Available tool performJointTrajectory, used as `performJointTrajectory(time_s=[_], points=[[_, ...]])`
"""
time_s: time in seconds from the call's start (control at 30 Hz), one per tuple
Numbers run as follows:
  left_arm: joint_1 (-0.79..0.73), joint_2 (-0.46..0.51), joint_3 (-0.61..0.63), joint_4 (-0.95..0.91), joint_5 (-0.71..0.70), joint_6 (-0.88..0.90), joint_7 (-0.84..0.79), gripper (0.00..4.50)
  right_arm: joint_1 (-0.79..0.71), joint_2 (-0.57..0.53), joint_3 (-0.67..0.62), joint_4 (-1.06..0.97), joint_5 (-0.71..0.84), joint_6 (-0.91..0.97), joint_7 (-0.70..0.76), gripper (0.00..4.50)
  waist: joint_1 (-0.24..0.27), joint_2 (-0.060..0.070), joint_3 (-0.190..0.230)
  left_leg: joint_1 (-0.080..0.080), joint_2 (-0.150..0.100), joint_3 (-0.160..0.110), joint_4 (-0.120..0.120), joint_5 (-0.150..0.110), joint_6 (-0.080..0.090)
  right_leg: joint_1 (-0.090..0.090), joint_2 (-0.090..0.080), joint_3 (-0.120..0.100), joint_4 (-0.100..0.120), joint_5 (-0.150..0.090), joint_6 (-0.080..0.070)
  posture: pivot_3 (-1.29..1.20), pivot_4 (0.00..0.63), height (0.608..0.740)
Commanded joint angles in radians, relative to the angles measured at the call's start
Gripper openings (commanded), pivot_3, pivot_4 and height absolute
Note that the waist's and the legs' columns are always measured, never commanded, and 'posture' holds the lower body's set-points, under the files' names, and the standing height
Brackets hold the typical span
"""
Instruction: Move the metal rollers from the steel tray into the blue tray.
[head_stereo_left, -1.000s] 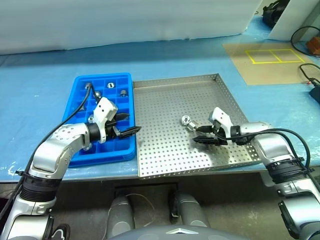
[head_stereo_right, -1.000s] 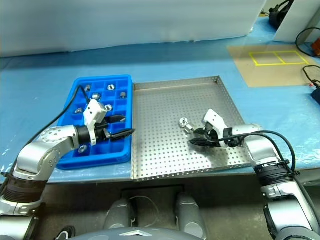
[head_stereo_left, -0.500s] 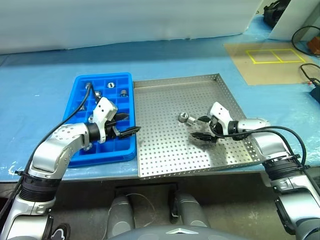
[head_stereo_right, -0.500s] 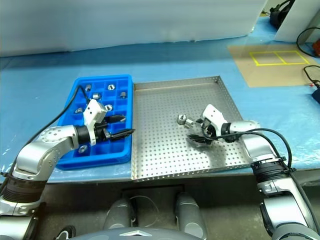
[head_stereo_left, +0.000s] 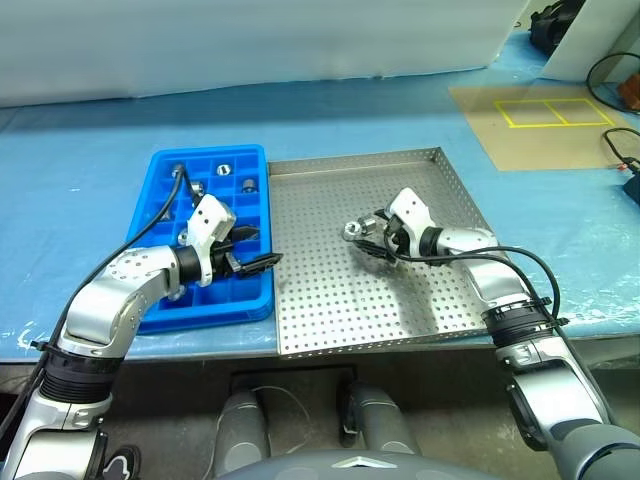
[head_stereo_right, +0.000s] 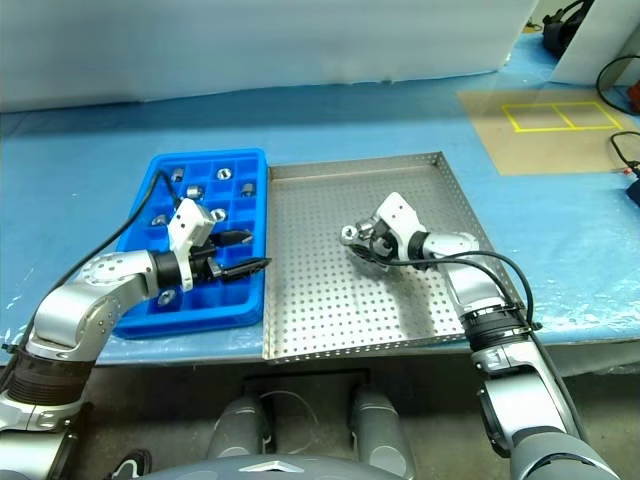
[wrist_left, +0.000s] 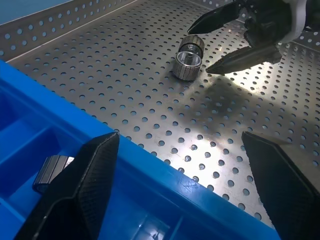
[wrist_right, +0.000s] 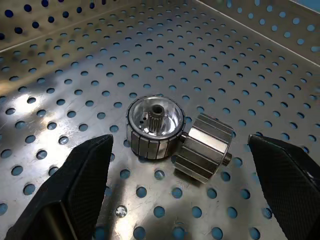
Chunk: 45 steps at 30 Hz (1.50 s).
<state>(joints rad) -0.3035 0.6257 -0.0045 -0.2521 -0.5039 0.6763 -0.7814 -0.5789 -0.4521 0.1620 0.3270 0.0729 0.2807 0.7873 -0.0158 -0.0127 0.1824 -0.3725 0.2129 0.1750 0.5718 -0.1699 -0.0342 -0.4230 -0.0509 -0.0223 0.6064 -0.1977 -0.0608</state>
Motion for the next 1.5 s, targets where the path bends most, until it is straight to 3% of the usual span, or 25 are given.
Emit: performJointTrajectory(time_s=[0.03, 0.43, 0.9, 1.03, 1.17, 1.33, 1.5], points=[[-0.008, -0.001, 0.004, -0.032, 0.000, -0.007, 0.000, 4.13, -0.026, 0.026, -0.017, 0.002, -0.006, -0.043, -0.030, 4.45, 0.000, 0.000, 0.000, 0.000, 0.000, 0.000, 0.000, 0.000, 0.000, 0.000, 0.000, 0.000, 0.000, 0.000, 0.000, -0.28, 0.150, 0.740], [-0.016, -0.010, -0.010, -0.026, 0.009, -0.010, -0.001, 4.13, -0.078, 0.178, -0.031, 0.162, -0.025, -0.118, -0.180, 4.45, -0.003, 0.001, 0.000, -0.001, 0.000, 0.000, 0.000, 0.000, -0.001, -0.001, 0.000, 0.000, 0.000, 0.000, 0.000, -0.29, 0.150, 0.740], [-0.014, -0.004, -0.006, -0.032, 0.007, -0.006, -0.005, 4.13, -0.076, 0.179, -0.023, 0.166, -0.046, -0.130, -0.162, 4.45, -0.003, 0.001, 0.000, -0.001, 0.000, 0.000, 0.000, 0.000, -0.001, -0.001, 0.000, 0.000, 0.001, 0.000, 0.000, -0.29, 0.150, 0.740], [-0.013, 0.000, -0.006, -0.034, 0.007, -0.005, -0.008, 4.13, -0.064, 0.174, -0.066, 0.073, 0.079, -0.015, -0.038, 4.45, -0.003, 0.001, 0.000, -0.001, 0.000, 0.000, 0.000, 0.000, -0.001, -0.001, 0.000, 0.000, 0.001, 0.000, 0.000, -0.29, 0.150, 0.740], [-0.016, 0.008, -0.003, -0.031, 0.006, -0.005, -0.014, 4.13, -0.090, 0.135, -0.203, -0.064, 0.375, 0.352, 0.116, 4.45, -0.002, 0.002, 0.002, -0.001, 0.000, 0.000, -0.001, 0.000, -0.001, -0.001, 0.000, 0.000, 0.000, 0.000, -0.001, -0.29, 0.150, 0.740], [-0.023, 0.012, -0.009, -0.023, 0.011, -0.008, -0.020, 4.13, -0.089, 0.041, -0.172, -0.046, 0.322, 0.336, 0.146, 4.45, 0.002, 0.002, 0.002, 0.000, 0.000, 0.000, -0.001, 0.000, -0.001, -0.001, 0.000, 0.000, 0.000, 0.000, -0.001, -0.30, 0.150, 0.740], [-0.027, 0.010, -0.019, -0.014, 0.020, -0.012, -0.026, 4.13, -0.064, 0.013, -0.142, -0.040, 0.276, 0.290, 0.142, 4.45, -0.001, 0.002, 0.002, 0.000, 0.000, 0.000, -0.001, 0.001, -0.001, -0.001, 0.000, 0.000, 0.000, 0.000, -0.001, -0.30, 0.150, 0.740]])
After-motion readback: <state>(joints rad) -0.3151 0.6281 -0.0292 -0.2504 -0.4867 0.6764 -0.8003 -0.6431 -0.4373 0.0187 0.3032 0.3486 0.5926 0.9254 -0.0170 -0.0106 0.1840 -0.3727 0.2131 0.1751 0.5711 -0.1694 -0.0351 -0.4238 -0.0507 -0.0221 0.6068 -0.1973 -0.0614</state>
